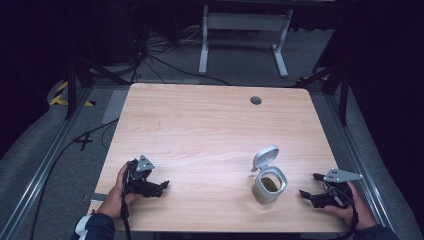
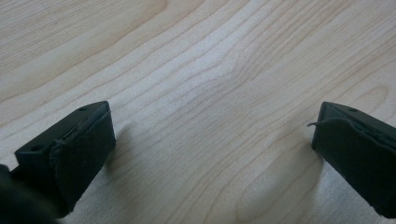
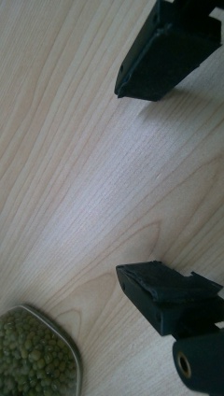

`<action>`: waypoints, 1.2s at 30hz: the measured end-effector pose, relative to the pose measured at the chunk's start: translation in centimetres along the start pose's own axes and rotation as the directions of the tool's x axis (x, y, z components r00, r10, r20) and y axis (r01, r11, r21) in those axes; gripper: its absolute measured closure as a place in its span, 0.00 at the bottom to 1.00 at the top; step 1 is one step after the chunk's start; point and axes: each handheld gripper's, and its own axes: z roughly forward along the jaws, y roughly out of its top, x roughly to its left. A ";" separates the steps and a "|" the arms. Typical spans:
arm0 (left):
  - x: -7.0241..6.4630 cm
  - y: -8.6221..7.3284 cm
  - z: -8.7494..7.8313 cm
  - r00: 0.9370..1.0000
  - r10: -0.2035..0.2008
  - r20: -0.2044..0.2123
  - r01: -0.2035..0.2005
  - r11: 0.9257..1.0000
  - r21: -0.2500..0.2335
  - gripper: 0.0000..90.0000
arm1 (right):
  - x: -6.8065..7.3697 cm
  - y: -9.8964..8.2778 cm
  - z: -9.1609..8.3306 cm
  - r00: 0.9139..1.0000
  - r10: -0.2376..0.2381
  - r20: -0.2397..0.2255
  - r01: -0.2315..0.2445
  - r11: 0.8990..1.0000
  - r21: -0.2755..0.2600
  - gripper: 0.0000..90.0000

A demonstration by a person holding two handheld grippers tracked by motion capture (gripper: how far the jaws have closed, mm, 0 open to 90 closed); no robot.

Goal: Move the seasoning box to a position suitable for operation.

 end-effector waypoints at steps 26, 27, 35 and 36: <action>0.3 0.0 -0.7 0.998 0.048 0.032 -0.048 0.999 -0.009 0.16 | -0.1 0.0 0.0 1.000 -0.008 -0.001 0.008 1.000 -0.001 0.13; 0.2 0.0 -0.7 0.999 0.040 0.034 -0.040 0.999 -0.009 0.22 | -0.1 0.0 0.0 1.000 -0.004 -0.001 0.004 1.000 0.000 0.13; -0.1 0.5 -1.0 0.994 0.090 0.068 -0.089 0.996 -0.018 0.68 | -0.1 0.0 0.0 1.000 -0.006 -0.001 0.006 1.000 0.000 0.13; -0.2 0.5 -1.0 0.993 0.102 0.065 -0.101 0.995 -0.015 0.79 | -0.1 0.0 0.0 1.000 -0.006 -0.001 0.006 1.000 0.000 0.13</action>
